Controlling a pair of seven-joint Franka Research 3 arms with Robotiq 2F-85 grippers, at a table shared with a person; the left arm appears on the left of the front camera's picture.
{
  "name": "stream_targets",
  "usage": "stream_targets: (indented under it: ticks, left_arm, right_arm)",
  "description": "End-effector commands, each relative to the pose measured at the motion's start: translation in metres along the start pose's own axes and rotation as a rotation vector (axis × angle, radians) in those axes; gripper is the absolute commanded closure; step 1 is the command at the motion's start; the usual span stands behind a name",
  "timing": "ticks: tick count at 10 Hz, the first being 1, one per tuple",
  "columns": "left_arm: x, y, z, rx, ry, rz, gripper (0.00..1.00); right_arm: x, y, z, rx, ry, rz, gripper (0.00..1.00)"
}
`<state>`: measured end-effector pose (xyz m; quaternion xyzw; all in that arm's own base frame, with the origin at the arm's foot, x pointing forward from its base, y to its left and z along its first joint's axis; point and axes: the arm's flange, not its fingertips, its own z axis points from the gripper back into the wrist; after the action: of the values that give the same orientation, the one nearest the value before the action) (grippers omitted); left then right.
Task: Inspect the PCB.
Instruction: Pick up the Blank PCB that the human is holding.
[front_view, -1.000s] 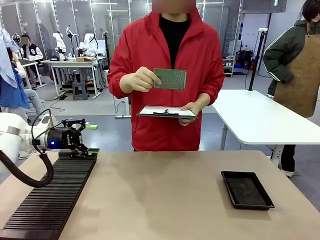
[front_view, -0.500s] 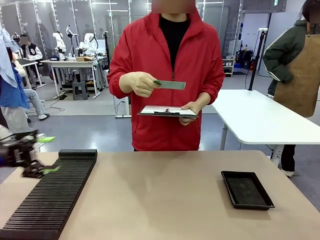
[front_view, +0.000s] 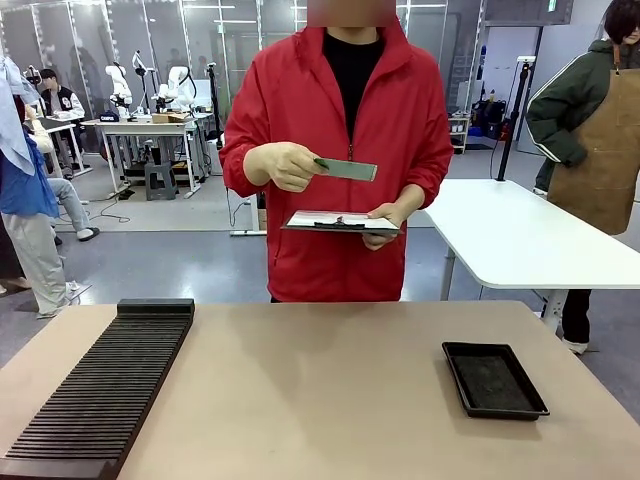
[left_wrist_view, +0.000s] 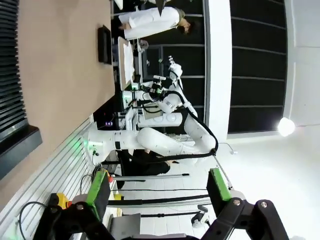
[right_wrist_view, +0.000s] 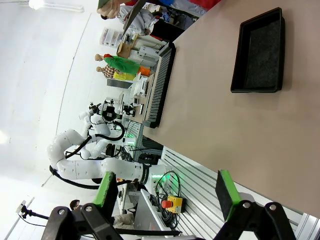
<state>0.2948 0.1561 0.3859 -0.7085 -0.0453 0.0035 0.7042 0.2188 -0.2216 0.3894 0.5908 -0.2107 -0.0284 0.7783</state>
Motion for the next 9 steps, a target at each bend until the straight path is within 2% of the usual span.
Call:
stream_targets:
  ticks: [1, 2, 3, 9]
  left_arm:
    - [-0.0056, 0.0085, 0.0118, -0.059, 0.023, -0.06, 0.0]
    - [-0.0005, 0.0098, 0.0056, -0.099, 0.05, -0.079, 0.0]
    - [-0.0078, 0.0036, 0.0104, -0.022, -0.017, -0.024, 0.0]
    - [-0.0078, 0.0036, 0.0104, -0.022, -0.017, -0.024, 0.0]
  right_arm:
    - [0.0004, 0.001, 0.0013, 0.009, -0.012, 0.018, 0.0]
    - [0.0004, 0.001, 0.0013, 0.009, -0.012, 0.018, 0.0]
    - [0.0004, 0.001, 0.0013, 0.009, -0.012, 0.018, 0.0]
    - [0.0004, 0.001, 0.0013, 0.009, -0.012, 0.018, 0.0]
